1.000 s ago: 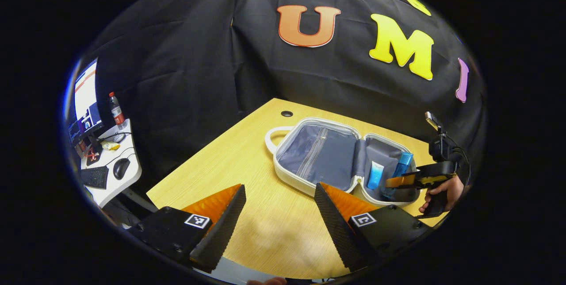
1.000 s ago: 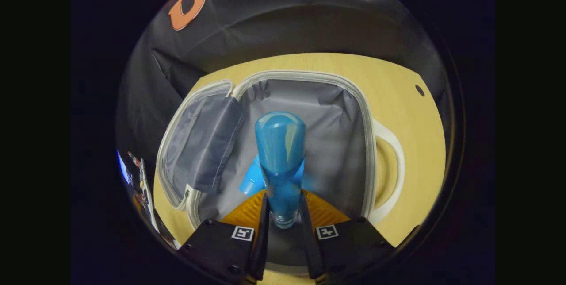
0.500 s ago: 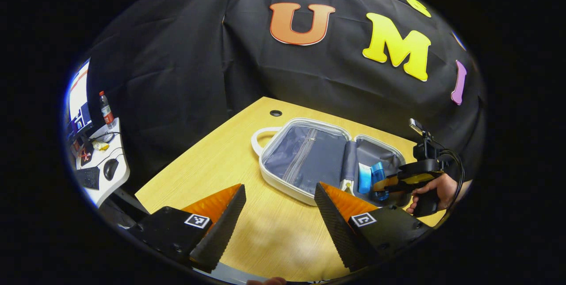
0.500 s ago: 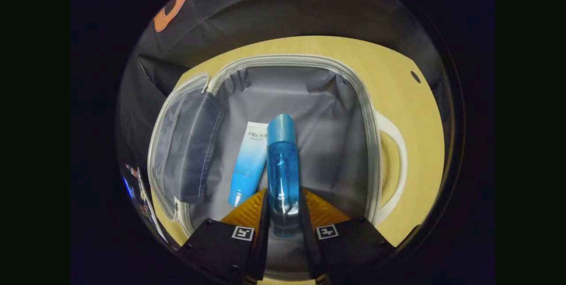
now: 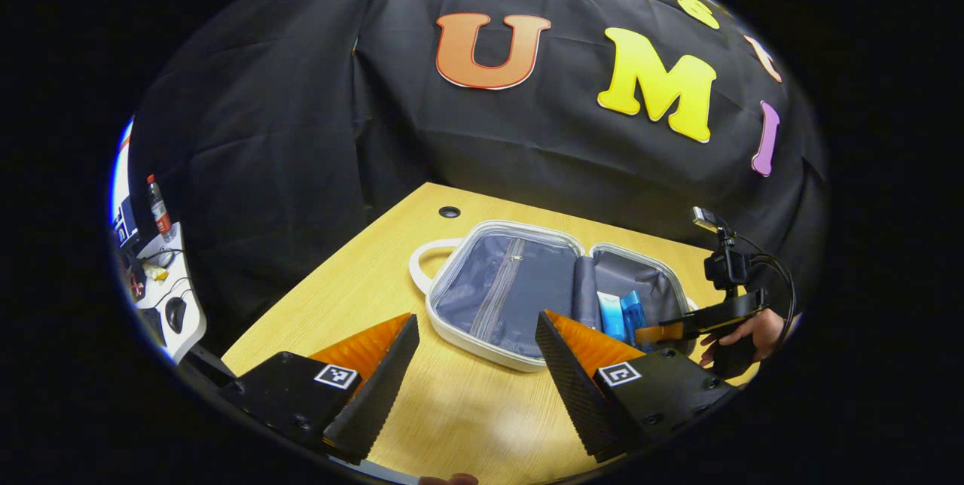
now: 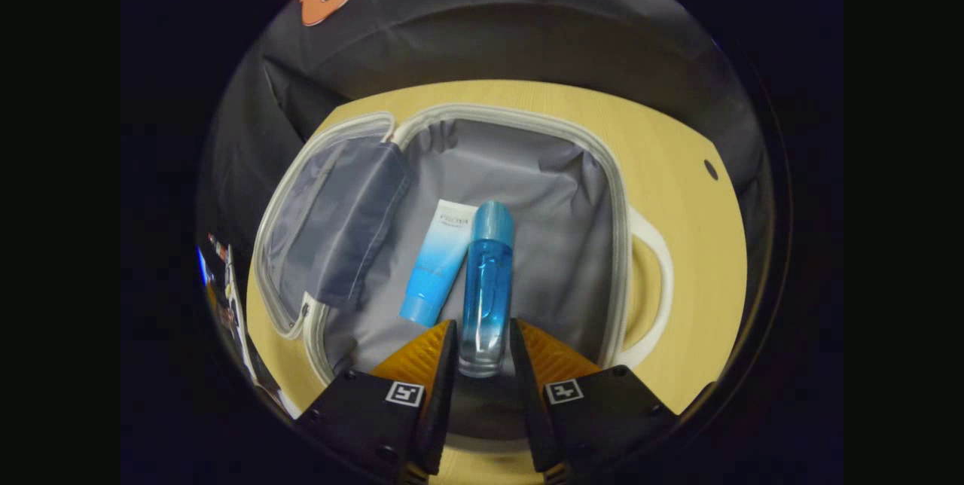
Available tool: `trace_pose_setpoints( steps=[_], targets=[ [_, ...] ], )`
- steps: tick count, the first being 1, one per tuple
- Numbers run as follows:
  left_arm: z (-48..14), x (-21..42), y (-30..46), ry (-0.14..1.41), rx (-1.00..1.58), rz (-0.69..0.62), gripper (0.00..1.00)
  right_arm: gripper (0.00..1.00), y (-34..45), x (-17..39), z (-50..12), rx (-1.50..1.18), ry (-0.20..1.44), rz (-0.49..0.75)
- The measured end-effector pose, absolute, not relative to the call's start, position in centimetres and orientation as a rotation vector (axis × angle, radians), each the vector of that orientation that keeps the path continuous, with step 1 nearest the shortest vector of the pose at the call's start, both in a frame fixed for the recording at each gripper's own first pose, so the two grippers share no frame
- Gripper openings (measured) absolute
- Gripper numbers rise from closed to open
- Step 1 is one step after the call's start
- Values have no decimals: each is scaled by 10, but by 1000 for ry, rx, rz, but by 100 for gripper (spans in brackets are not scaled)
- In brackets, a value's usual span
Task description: First open the suitcase, pack the skin care products into it, and then close the suitcase.
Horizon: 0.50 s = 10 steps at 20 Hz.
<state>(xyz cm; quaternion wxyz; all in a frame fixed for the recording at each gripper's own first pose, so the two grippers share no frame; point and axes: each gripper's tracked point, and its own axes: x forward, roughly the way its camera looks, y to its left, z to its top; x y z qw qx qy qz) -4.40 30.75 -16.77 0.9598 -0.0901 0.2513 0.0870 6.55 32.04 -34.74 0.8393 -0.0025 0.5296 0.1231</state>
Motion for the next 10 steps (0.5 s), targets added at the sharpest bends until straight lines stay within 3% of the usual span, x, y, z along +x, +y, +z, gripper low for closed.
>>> trace_pose_setpoints(
  steps=[4, 5, 6, 10],
  targets=[
    [-170, -30, 334, 479, -185, 178, 100, 71, 308, 66, -297, -57, 968, 303],
    [-170, -28, 341, 476, -188, 186, 100, 67, 305, 65, -282, -64, 928, 314],
    [-173, -26, 347, 478, -189, 199, 100, 74, 302, 63, -269, -69, 889, 328],
    [-182, -14, 365, 469, -224, 188, 99, 75, 288, 42, -214, -47, 764, 401]
  ],
)
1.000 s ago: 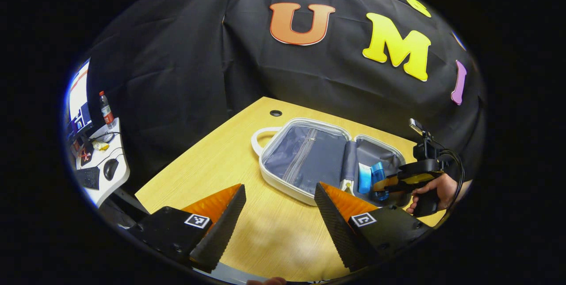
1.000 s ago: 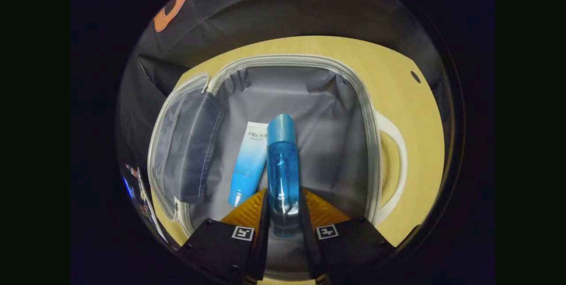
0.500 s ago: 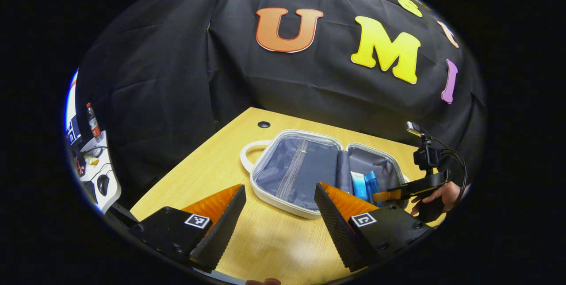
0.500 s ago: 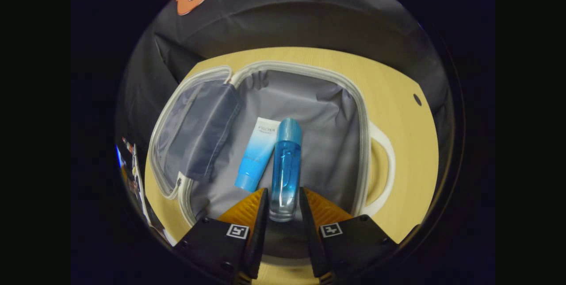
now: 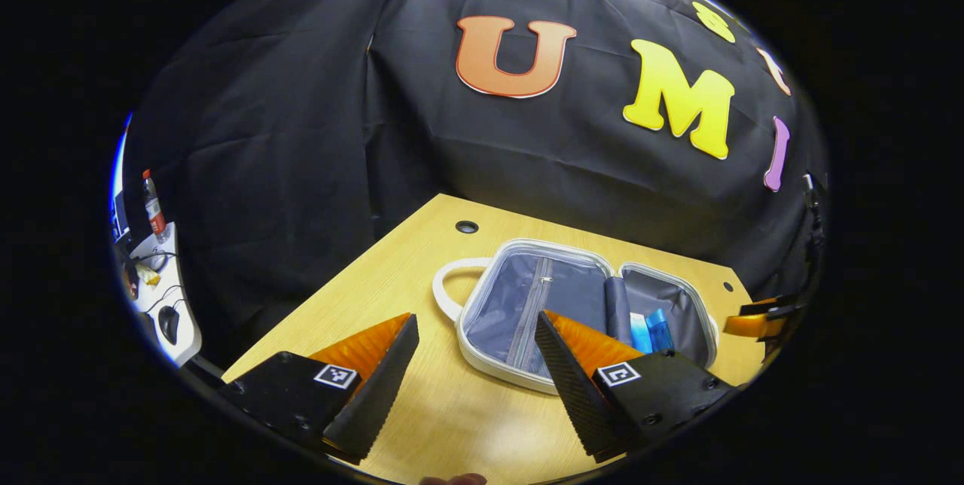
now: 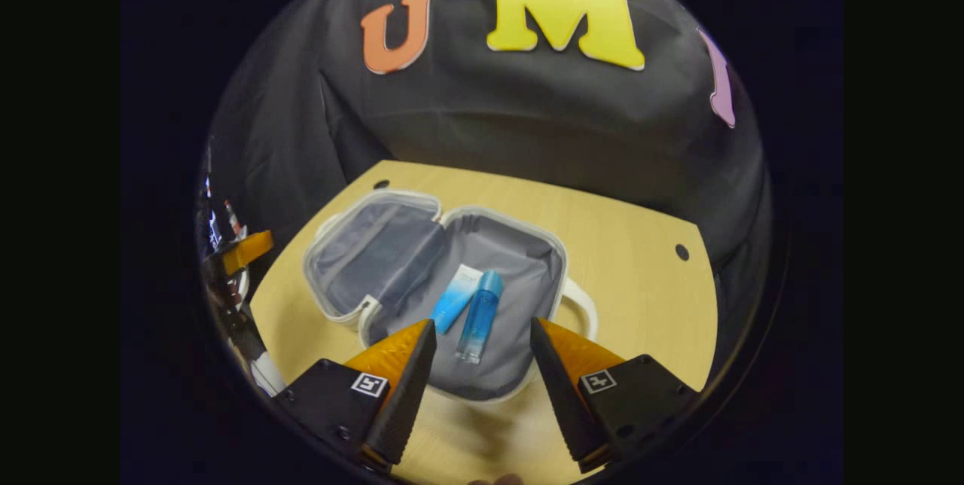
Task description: First open the suitcase, pack the skin care products into it, and then close the suitcase.
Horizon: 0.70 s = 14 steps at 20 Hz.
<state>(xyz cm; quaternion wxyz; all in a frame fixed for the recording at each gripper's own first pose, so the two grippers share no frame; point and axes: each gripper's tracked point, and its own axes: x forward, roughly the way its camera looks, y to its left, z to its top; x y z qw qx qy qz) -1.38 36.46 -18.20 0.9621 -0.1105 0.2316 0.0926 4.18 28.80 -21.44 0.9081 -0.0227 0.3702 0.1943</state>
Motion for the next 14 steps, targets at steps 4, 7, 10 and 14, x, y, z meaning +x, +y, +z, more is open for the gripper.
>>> trace_pose_setpoints(
  steps=[4, 7, 10, 14],
  targets=[
    [-204, 20, 388, 480, -312, 125, 97, 75, 263, 16, -172, -22, 695, 445],
    [-227, 54, 411, 513, -393, 100, 98, 75, 233, 11, -149, -10, 654, 402],
    [-265, 78, 432, 607, -485, 112, 98, 76, 199, 13, -133, 4, 629, 305],
    [-293, 103, 445, 662, -572, 141, 97, 77, 163, 15, -128, -55, 604, 205]
  ],
)
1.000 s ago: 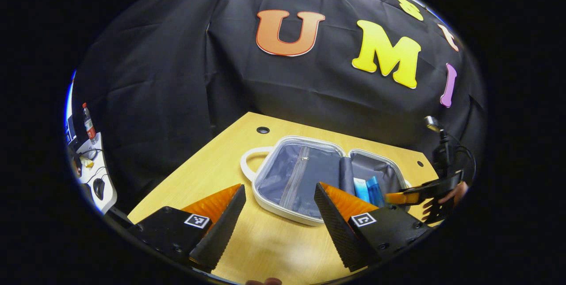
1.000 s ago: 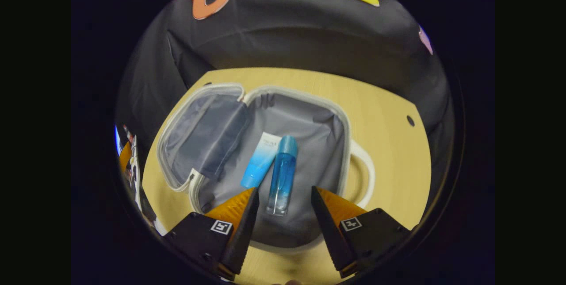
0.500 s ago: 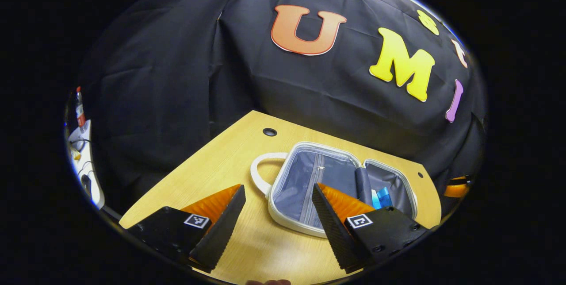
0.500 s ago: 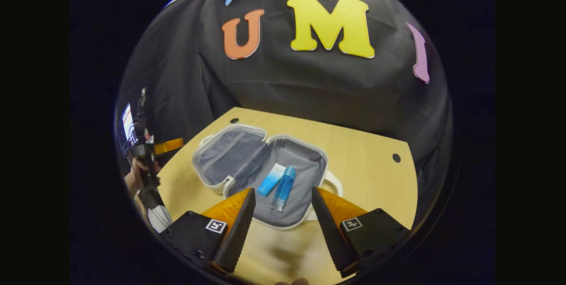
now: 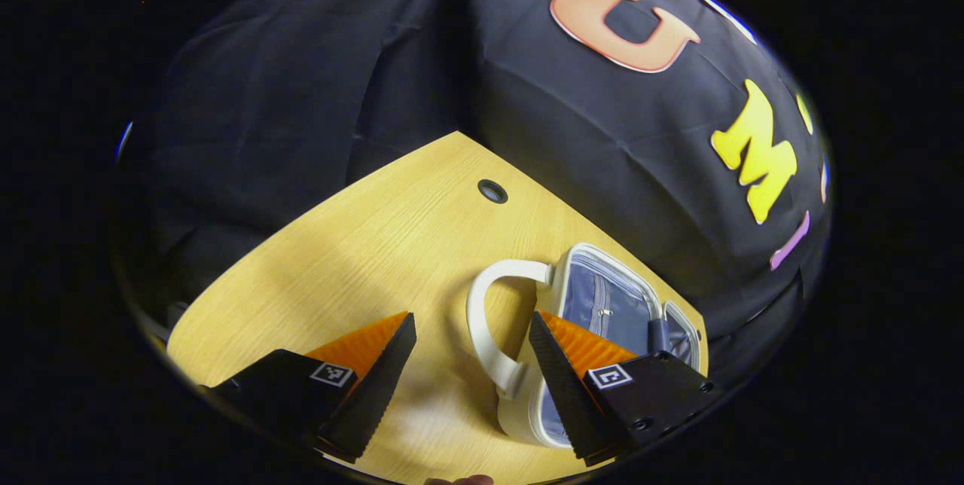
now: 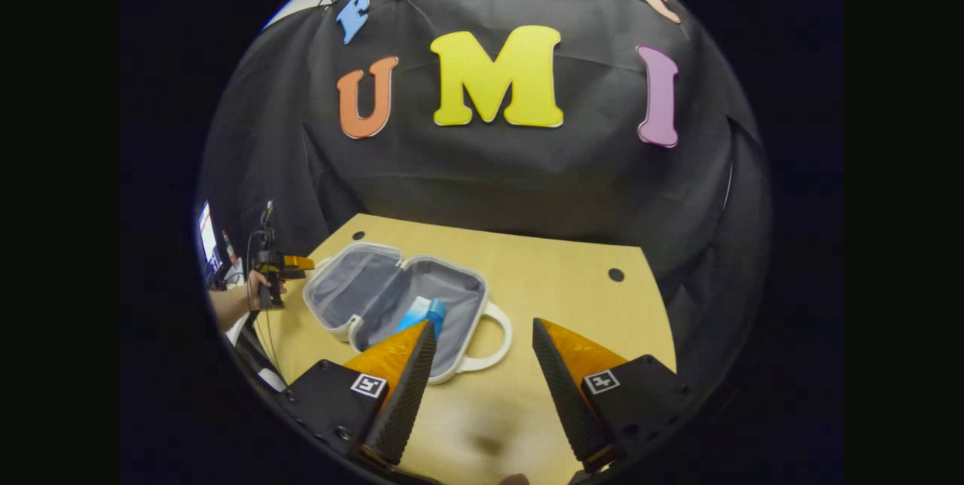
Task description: First open the suitcase, pack the skin care products into it, and then close the suitcase.
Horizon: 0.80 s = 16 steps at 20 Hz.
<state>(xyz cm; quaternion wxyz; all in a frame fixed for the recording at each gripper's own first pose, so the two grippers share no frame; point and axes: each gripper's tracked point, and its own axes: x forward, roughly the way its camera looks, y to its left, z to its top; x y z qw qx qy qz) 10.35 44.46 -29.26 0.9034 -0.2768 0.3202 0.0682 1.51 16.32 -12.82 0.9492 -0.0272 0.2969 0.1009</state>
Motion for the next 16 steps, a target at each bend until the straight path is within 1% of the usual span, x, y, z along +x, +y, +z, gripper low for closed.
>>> trace_pose_setpoints(
  steps=[1, 2, 3, 4, 5, 6, 7, 8, 9, 10, 11, 13, 14, 16],
  targets=[
    [-300, 108, 450, 684, -558, 155, 97, 77, 162, 14, -126, -65, 596, 202],
    [-304, 111, 447, 701, -565, 146, 96, 75, 165, 11, -126, -60, 599, 201],
    [-304, 114, 441, 716, -591, 122, 94, 76, 167, 9, -125, -55, 603, 200],
    [-305, 118, 437, 725, -607, 110, 90, 75, 166, 8, -126, -58, 605, 200],
    [-309, 121, 435, 734, -609, 109, 80, 75, 167, 7, -126, -60, 606, 202],
    [-313, 122, 436, 748, -613, 115, 76, 76, 169, 6, -127, -60, 609, 203],
    [-316, 124, 436, 763, -623, 120, 67, 76, 170, 6, -125, -56, 609, 205],
    [-318, 123, 435, 773, -632, 128, 51, 76, 169, 5, -124, -53, 606, 204],
    [-317, 125, 435, 769, -646, 131, 40, 75, 168, 5, -123, -48, 598, 199],
    [-317, 129, 434, 760, -660, 134, 38, 76, 166, 5, -122, -40, 597, 194],
    [-316, 130, 432, 761, -672, 135, 29, 76, 162, 4, -123, -35, 598, 186],
    [-320, 131, 431, 775, -651, 137, 21, 76, 156, 3, -126, -22, 606, 173],
    [-316, 130, 431, 776, -646, 131, 20, 75, 153, 2, -126, -15, 607, 167],
    [-304, 132, 432, 759, -674, 115, 18, 76, 150, 0, -128, -7, 608, 160]
  ],
)
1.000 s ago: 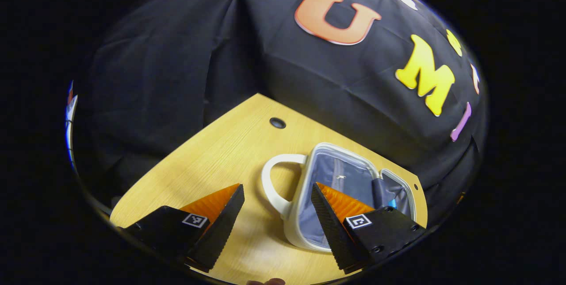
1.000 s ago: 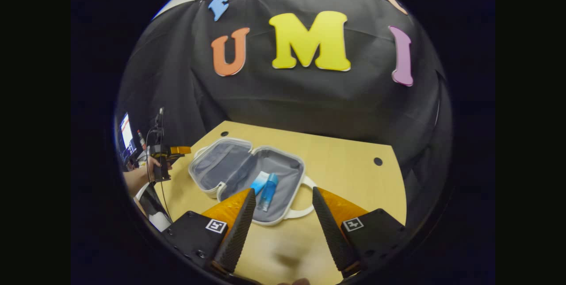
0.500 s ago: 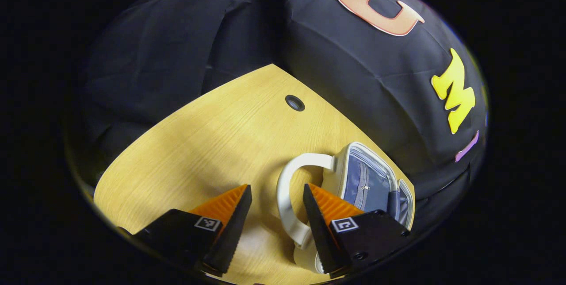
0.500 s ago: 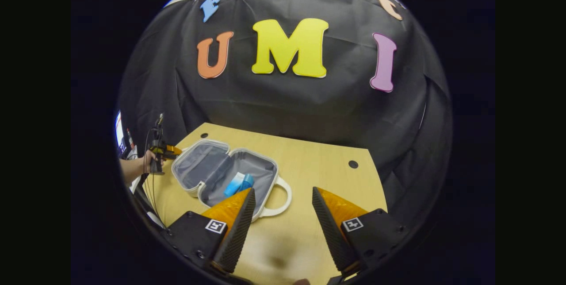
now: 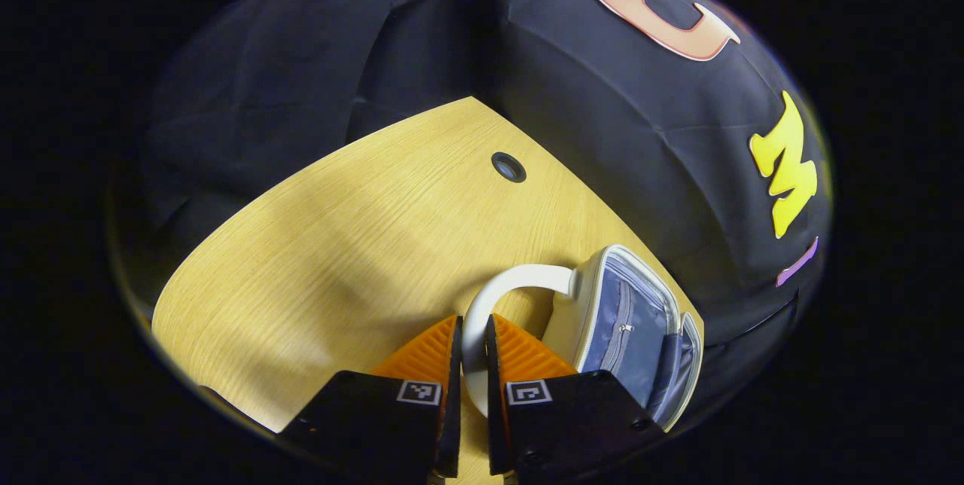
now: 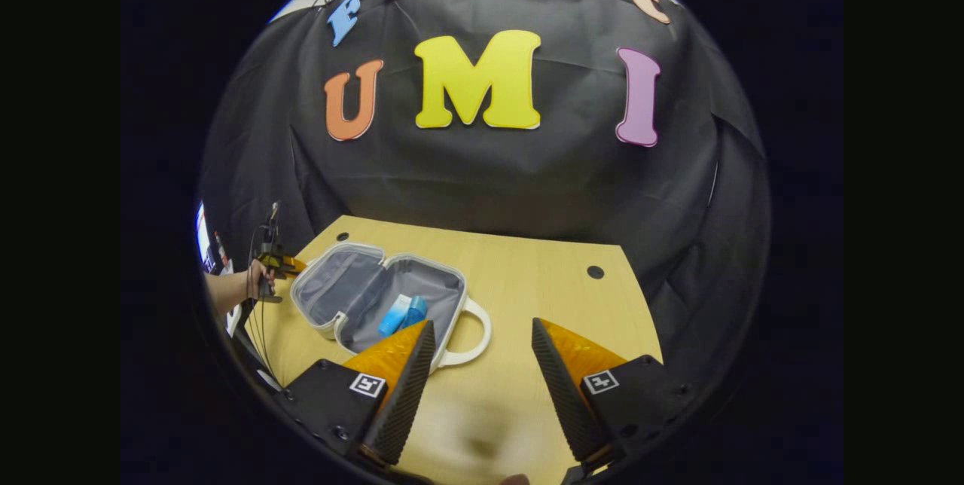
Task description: First open the suitcase, pack the skin care products into it, and then close the suitcase.
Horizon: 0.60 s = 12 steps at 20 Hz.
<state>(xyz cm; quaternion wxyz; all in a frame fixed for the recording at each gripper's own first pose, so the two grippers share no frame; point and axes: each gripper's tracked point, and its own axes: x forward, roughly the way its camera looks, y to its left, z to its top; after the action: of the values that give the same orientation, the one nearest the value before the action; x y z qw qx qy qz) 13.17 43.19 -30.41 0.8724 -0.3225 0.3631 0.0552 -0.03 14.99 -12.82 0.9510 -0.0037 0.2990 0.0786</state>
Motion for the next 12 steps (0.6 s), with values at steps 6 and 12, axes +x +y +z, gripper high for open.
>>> trace_pose_setpoints(
  steps=[6, 12],
  targets=[
    [-236, 132, 423, 637, -523, 94, 11, 76, 145, -7, -128, 32, 600, 161],
    [-112, 149, 364, 407, -281, 24, 8, 77, 136, -10, -104, 64, 527, 144]
  ],
)
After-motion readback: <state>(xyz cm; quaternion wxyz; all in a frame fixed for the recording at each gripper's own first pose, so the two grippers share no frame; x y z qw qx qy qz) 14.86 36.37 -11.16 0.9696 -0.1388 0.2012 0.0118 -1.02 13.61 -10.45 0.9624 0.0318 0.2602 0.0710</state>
